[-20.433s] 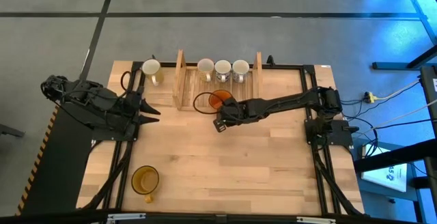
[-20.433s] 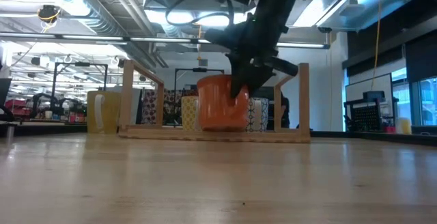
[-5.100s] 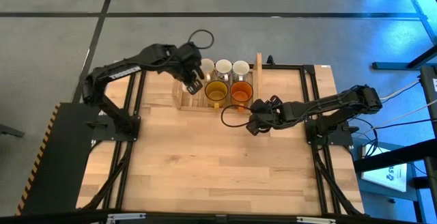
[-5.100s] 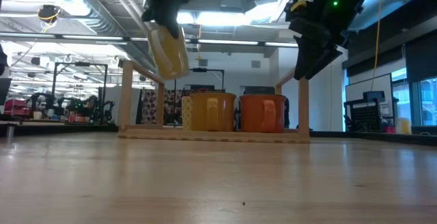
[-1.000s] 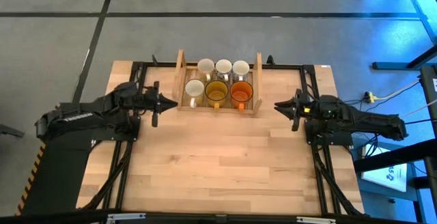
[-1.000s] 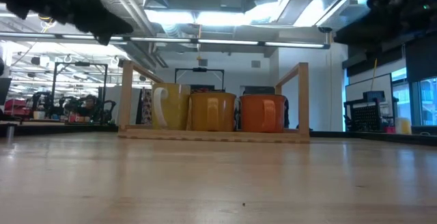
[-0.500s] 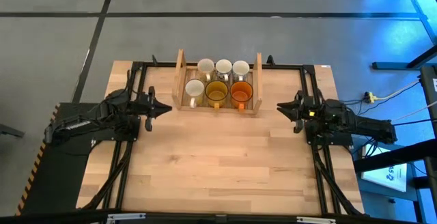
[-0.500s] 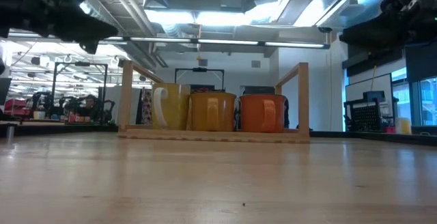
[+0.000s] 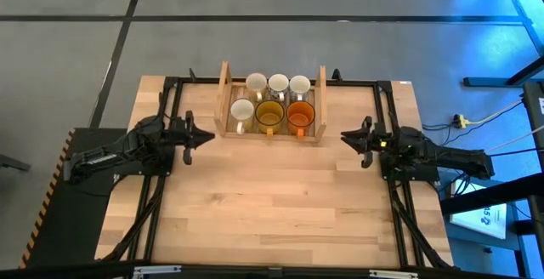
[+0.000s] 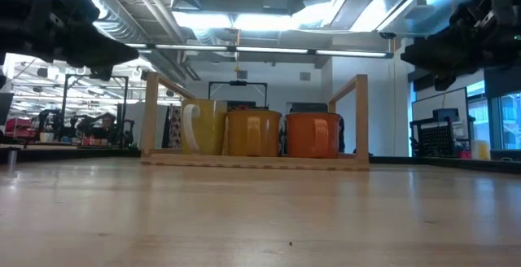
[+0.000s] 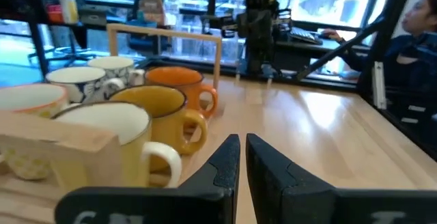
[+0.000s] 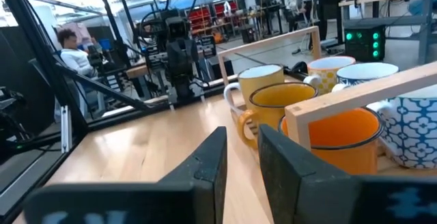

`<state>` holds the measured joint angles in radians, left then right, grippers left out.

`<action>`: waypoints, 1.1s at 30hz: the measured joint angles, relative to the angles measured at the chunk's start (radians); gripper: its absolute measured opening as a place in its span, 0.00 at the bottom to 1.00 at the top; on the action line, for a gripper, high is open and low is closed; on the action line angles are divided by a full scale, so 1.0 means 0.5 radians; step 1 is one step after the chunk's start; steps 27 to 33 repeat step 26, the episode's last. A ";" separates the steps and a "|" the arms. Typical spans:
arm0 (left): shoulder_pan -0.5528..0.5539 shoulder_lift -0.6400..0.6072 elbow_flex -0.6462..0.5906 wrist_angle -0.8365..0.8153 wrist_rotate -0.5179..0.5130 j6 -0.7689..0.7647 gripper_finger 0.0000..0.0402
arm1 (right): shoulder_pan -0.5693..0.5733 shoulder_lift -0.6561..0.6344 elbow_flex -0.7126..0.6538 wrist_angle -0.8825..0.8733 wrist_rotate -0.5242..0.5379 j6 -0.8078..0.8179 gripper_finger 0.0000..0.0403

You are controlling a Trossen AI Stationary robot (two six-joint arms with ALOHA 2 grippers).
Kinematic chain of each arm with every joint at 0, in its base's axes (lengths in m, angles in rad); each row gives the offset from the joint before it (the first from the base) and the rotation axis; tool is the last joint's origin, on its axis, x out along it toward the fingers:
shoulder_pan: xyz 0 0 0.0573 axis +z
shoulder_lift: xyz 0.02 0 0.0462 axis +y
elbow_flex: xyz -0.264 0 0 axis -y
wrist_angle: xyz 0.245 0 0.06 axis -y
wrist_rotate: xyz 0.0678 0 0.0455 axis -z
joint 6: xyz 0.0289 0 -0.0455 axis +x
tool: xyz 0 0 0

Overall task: Place coffee mugs
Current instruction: Return to Home Position

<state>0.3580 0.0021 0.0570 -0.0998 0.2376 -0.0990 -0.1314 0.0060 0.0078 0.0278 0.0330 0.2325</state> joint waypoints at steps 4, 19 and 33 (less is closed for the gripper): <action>0.000 0.001 0.000 -0.010 -0.090 -0.004 0.05 | 0.001 0.000 0.000 -0.003 -0.001 -0.003 0.18; 0.000 0.001 -0.001 -0.018 -0.141 0.004 0.05 | 0.000 0.000 0.000 -0.010 0.000 -0.003 0.18; 0.000 0.001 -0.001 -0.019 -0.141 0.004 0.05 | 0.000 0.000 0.000 -0.012 0.000 -0.003 0.18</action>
